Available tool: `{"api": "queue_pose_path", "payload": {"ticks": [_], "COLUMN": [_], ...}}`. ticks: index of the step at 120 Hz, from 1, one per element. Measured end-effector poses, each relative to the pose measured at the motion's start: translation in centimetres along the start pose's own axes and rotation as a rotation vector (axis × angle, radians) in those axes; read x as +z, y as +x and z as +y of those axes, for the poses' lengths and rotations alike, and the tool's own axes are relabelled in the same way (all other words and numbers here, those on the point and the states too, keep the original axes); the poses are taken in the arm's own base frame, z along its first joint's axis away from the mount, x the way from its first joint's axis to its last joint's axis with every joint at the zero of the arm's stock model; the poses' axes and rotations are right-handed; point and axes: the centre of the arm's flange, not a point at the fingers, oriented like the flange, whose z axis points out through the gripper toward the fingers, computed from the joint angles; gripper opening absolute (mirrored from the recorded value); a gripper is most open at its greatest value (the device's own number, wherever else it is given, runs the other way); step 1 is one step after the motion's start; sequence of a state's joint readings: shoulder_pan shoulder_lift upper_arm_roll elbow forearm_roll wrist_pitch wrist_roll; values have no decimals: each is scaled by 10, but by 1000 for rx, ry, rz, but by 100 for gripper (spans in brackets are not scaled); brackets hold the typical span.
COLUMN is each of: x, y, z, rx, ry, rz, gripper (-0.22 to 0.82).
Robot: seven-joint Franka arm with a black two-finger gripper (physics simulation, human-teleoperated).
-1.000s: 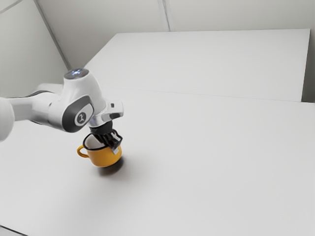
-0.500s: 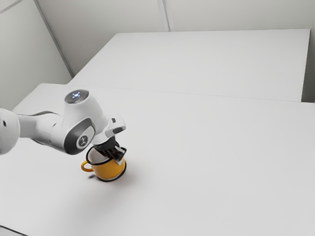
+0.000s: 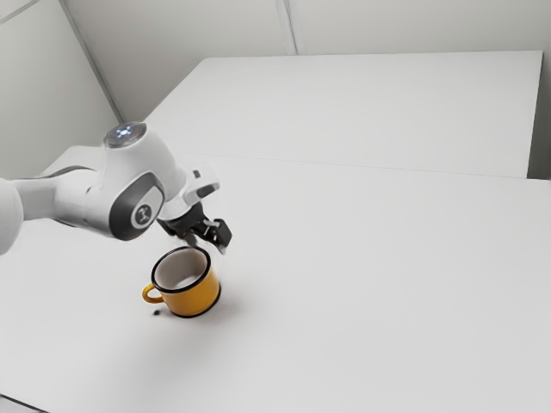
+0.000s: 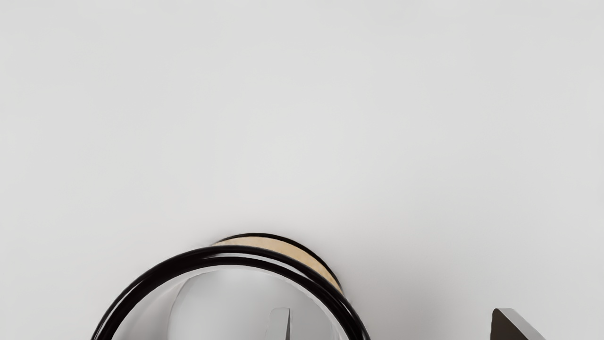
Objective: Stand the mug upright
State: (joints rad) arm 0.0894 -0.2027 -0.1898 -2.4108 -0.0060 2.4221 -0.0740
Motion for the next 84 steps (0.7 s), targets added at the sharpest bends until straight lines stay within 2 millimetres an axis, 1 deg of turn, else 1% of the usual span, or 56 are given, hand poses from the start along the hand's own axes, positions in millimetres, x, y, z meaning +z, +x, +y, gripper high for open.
{"api": "queue_pose_path", "payload": {"ticks": [21, 35, 51, 79, 84], "x": [-61, -99, -131, -174, -179], "y": [37, 58, 71, 90, 93], "z": [4, 16, 19, 25, 27], "rx": [-7, 7, 10, 15, 17], "ry": [-11, -20, -24, -24, -25], "rz": [-48, -87, -133, -198, -208], "gripper": [54, 57, 58, 60, 60]}}
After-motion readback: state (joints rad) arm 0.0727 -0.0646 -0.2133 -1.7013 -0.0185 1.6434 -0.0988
